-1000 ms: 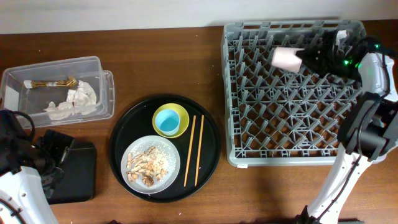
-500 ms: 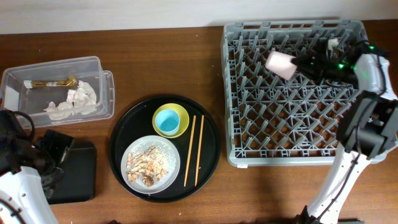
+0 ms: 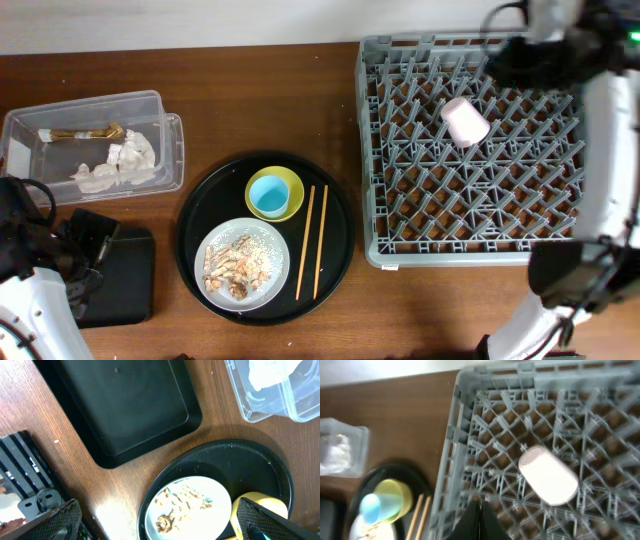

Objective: Sort waste into correct bins and load items into the dishwasher rack
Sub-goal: 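Reach the right gripper to the chopsticks and grasp one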

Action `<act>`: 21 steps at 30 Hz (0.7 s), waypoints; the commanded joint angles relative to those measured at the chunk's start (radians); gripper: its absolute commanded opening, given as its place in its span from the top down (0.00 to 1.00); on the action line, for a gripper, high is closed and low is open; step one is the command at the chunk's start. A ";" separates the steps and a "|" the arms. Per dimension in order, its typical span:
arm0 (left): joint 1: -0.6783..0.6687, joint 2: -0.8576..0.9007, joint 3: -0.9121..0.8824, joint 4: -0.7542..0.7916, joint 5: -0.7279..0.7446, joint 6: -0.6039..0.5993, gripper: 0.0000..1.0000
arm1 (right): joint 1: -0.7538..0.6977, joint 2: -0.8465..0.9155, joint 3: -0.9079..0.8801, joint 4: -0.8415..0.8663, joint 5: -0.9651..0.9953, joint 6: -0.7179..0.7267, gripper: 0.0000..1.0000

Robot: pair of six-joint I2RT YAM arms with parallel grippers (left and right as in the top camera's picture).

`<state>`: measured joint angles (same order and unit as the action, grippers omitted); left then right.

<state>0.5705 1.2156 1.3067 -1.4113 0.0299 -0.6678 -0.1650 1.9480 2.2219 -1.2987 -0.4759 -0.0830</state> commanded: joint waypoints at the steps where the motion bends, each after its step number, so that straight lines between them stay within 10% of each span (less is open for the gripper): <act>1: 0.002 -0.002 0.005 0.003 0.000 -0.006 0.01 | 0.128 0.131 0.003 0.078 0.254 0.044 0.96; 16: 0.002 -0.002 0.005 0.003 0.000 -0.006 0.01 | 0.183 0.323 0.006 -0.024 1.022 0.195 0.96; 21: 0.002 -0.002 0.005 0.003 0.000 -0.006 0.01 | 0.186 0.127 0.006 -0.214 0.710 0.309 0.96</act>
<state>0.5705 1.2156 1.3071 -1.4086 0.0299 -0.6678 0.0212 2.1971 2.2215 -1.4708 0.4458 0.1886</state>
